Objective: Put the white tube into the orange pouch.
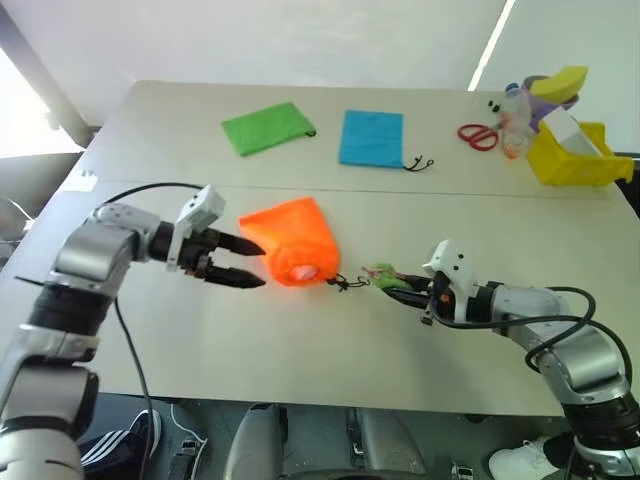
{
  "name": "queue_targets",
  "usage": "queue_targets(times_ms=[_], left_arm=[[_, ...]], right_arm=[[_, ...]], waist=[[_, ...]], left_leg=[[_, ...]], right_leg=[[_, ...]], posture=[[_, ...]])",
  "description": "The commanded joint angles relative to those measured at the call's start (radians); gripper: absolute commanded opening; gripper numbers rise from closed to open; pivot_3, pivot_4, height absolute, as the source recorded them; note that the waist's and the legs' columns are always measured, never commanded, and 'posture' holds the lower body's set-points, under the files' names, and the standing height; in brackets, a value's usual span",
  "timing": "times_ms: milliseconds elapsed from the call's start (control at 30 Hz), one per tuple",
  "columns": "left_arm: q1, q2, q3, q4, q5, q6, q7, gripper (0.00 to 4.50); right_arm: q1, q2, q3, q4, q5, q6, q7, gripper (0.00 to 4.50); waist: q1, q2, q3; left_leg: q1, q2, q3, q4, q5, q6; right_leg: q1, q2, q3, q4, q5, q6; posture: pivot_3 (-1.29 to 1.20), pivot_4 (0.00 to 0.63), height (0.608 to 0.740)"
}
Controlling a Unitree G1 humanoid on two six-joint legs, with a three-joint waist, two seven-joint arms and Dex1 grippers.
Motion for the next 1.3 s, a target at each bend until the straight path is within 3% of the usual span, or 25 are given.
queue_targets(times_ms=[33,100,233,367,567,700,933,1167,1300], left_arm=[[0.026,0.065,0.074,-0.088,-0.058,0.044,-0.034,3.83],[0.003,0.029,0.125,-0.076,-0.087,0.037,0.012,3.83],[-0.142,-0.139,0.174,0.012,-0.118,0.042,0.144,3.83],[-0.238,-0.258,0.042,0.085,-0.011,-0.069,0.110,3.83],[-0.430,-0.495,-0.099,0.464,0.184,-0.403,0.065,3.83],[-0.495,-0.581,-0.165,0.668,0.294,-0.577,0.016,3.83],[-0.487,-0.575,-0.270,0.790,0.442,-0.788,-0.082,3.83],[-0.470,-0.549,-0.295,0.855,0.551,-0.883,-0.069,3.83],[-0.452,-0.555,-0.265,0.848,0.535,-0.873,-0.083,3.83]], right_arm=[[-0.024,0.003,0.002,0.003,-0.001,-0.024,0.013,0.84],[-0.029,0.004,0.005,0.009,-0.002,-0.026,0.017,0.84],[-0.037,0.005,0.015,0.025,-0.012,-0.036,0.023,0.84],[-0.046,0.009,0.020,0.037,-0.017,-0.043,0.023,0.84],[-0.051,0.020,0.025,0.037,-0.028,-0.046,0.017,0.84],[-0.030,0.014,0.009,0.013,-0.028,-0.035,0.005,0.84],[0.003,0.006,-0.015,-0.017,-0.023,-0.022,-0.018,0.84],[-0.004,-0.004,-0.030,-0.034,-0.017,-0.010,-0.023,0.84],[-0.012,-0.009,-0.034,-0.042,-0.017,-0.007,-0.022,0.84]], waist=[[-0.002,0.000,0.000],[0.000,0.000,0.000],[0.016,-0.001,0.001],[0.015,-0.001,0.000],[0.019,-0.001,0.001],[0.013,-0.001,0.001],[-0.004,-0.001,0.001],[-0.002,-0.001,0.001],[-0.004,-0.001,0.001]], left_leg=[[0.000,0.000,0.000,0.000,0.000,0.000],[0.000,0.000,0.000,0.001,0.000,0.000],[0.000,0.000,-0.002,0.003,0.000,0.000],[0.001,-0.001,-0.001,0.004,0.000,0.000],[0.000,-0.001,-0.001,0.003,0.000,0.000],[0.000,-0.001,-0.001,0.002,0.000,0.000],[-0.002,-0.001,-0.001,0.002,0.000,0.000],[-0.001,-0.001,-0.002,0.002,0.000,0.000],[-0.001,-0.001,-0.002,0.002,0.000,0.000]], right_leg=[[0.000,0.000,0.000,0.000,0.000,0.000],[0.000,0.000,0.000,0.000,0.000,0.000],[0.002,0.000,-0.002,0.000,0.000,0.000],[0.003,0.000,-0.001,0.000,0.000,0.001],[0.002,0.001,-0.002,0.000,0.000,0.001],[0.002,0.001,-0.001,-0.001,0.000,0.001],[0.000,0.002,-0.001,0.000,0.000,0.001],[0.000,0.001,-0.001,0.000,0.000,0.001],[0.000,0.001,-0.001,0.001,0.001,0.001]], posture=[[0.00,0.150,0.740],[0.00,0.150,0.740],[0.00,0.150,0.740],[0.00,0.150,0.740],[0.00,0.150,0.740],[0.00,0.150,0.740],[0.00,0.150,0.740],[0.00,0.150,0.740],[0.00,0.150,0.740]])
